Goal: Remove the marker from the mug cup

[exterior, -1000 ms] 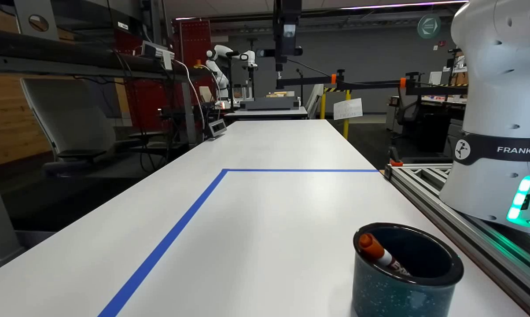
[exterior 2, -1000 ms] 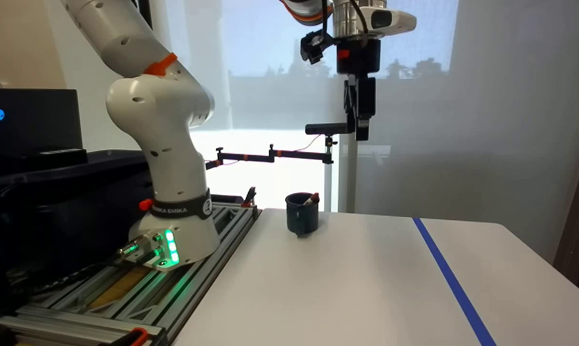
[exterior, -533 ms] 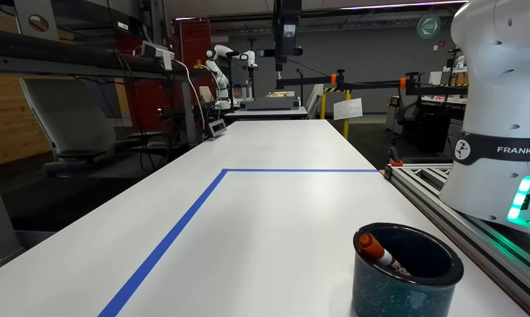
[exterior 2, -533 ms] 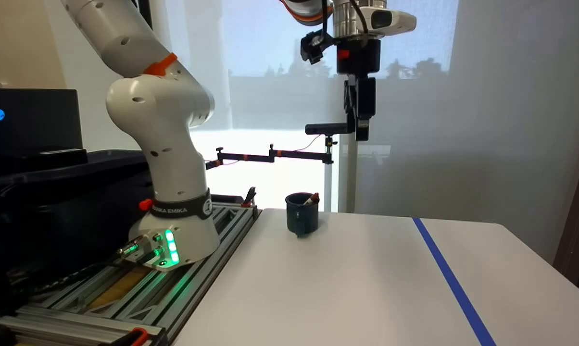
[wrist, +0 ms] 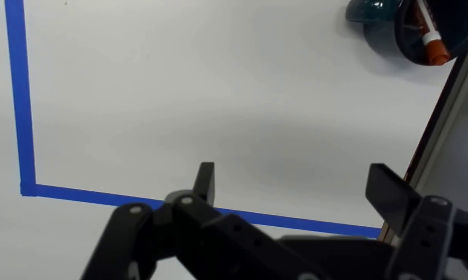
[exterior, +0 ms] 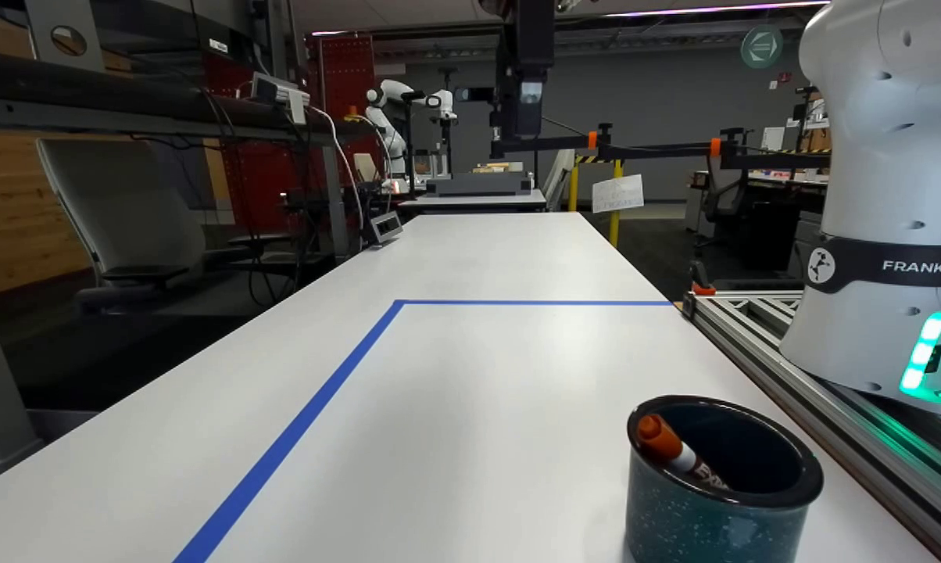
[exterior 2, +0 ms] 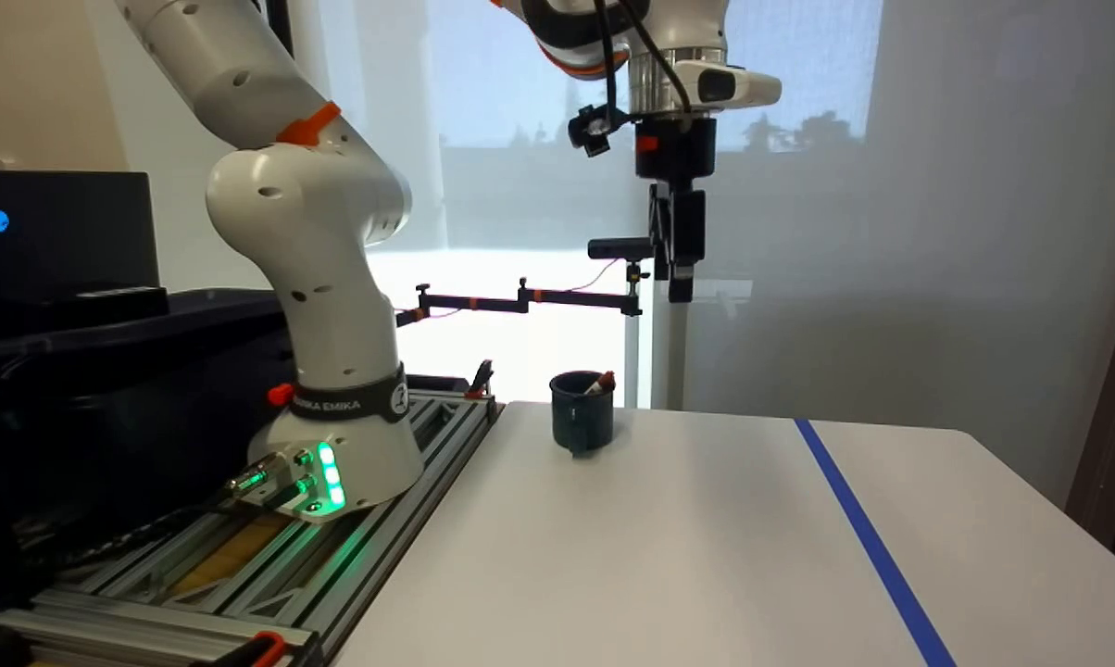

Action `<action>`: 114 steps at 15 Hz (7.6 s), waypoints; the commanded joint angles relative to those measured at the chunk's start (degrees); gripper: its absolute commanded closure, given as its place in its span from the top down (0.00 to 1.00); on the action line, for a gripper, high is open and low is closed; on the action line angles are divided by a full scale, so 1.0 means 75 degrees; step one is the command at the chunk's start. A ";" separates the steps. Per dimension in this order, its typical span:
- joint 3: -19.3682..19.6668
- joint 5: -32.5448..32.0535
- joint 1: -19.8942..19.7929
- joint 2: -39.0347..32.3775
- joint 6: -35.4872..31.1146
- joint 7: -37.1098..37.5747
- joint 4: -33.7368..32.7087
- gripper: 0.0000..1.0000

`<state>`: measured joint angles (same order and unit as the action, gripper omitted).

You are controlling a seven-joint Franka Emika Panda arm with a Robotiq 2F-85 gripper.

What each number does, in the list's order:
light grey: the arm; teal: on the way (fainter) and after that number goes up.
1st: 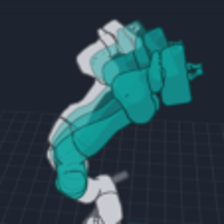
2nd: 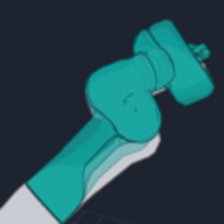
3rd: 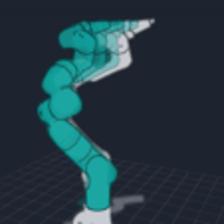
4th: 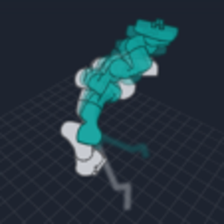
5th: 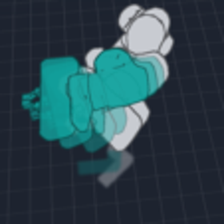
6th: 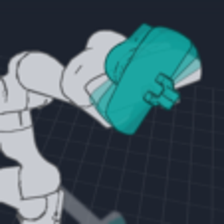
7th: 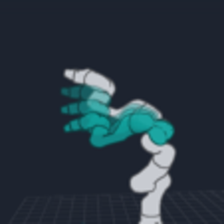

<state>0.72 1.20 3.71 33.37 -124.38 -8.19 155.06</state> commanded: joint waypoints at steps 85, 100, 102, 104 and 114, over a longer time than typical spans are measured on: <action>-0.2601 0.0690 0.1862 -0.3479 -0.2217 0.3477 0.0328 0.66; -0.2593 0.1180 0.1932 -0.3515 -0.2106 0.3260 0.0305 0.57; -0.2566 0.1238 0.1917 -0.3531 -0.2156 0.3169 0.0304 0.55; -0.2545 0.1291 0.1905 -0.3560 -0.2221 0.3089 0.0304 0.57; -0.2438 0.1410 0.1874 -0.3837 -0.2361 0.2806 0.0305 0.52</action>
<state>-17.76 10.47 17.55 5.04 -141.39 14.24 157.39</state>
